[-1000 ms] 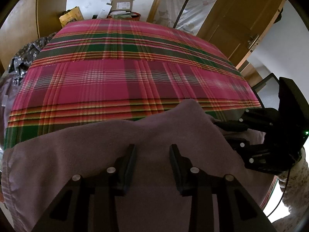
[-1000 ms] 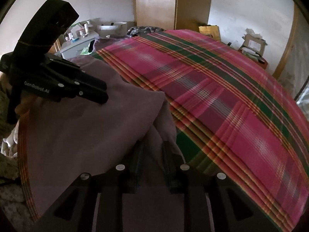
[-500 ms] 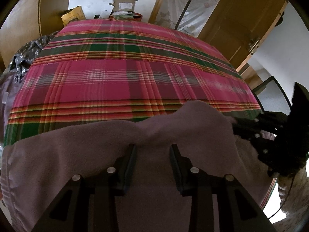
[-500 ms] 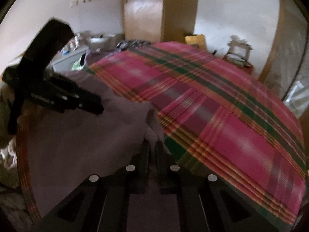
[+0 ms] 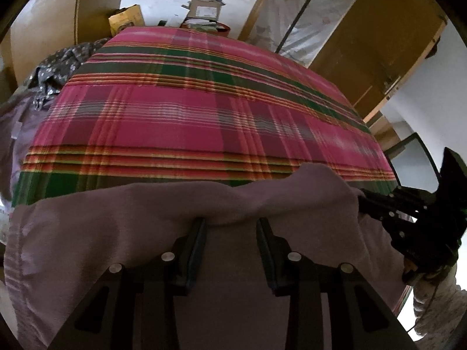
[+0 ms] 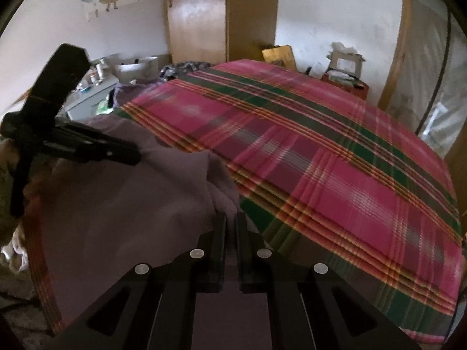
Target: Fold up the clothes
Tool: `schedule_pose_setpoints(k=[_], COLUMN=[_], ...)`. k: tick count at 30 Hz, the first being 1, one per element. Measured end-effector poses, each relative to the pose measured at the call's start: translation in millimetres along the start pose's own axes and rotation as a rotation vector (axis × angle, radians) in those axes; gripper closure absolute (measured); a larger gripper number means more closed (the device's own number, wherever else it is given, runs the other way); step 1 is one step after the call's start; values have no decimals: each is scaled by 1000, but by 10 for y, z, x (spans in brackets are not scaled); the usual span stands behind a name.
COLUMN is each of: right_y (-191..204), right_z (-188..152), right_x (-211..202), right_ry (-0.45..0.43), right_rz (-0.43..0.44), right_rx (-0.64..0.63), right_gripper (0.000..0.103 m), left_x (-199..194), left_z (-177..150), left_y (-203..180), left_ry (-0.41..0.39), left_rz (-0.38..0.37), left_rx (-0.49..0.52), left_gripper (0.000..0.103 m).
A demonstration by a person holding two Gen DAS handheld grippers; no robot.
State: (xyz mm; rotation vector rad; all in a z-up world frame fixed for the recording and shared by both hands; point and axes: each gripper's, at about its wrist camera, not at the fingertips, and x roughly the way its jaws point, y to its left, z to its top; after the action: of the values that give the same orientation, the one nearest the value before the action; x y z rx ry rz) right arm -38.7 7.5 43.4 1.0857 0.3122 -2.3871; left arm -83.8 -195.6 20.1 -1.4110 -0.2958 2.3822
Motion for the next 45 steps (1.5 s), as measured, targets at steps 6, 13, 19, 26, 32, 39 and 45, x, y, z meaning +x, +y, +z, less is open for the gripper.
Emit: schedule_pose_setpoints(k=[6, 13, 19, 26, 32, 39, 45], right_y=[-92, -363, -332, -349, -175, -160, -201], right_z=[74, 198, 377, 503, 494, 409, 301], right_x=[40, -15, 352, 721, 836, 882, 783], right_ry=[-8, -53, 35, 148, 249, 305, 367], right_rz=[-24, 164, 344, 510, 581, 717, 764], right_rx=[25, 184, 185, 199, 173, 227, 240], right_gripper=[91, 78, 73, 70, 70, 68, 67], left_x=[-54, -229, -320, -271, -268, -240, -240], left_z=[-1, 2, -4, -12, -10, 33, 23], left_y=[73, 181, 439, 512, 550, 582, 584], left_ry=[-16, -65, -76, -57, -52, -56, -62], left_rz=[25, 79, 91, 92, 73, 54, 46], left_rx=[-15, -29, -105, -101, -94, -97, -88], left_gripper=[67, 67, 67, 67, 67, 67, 67])
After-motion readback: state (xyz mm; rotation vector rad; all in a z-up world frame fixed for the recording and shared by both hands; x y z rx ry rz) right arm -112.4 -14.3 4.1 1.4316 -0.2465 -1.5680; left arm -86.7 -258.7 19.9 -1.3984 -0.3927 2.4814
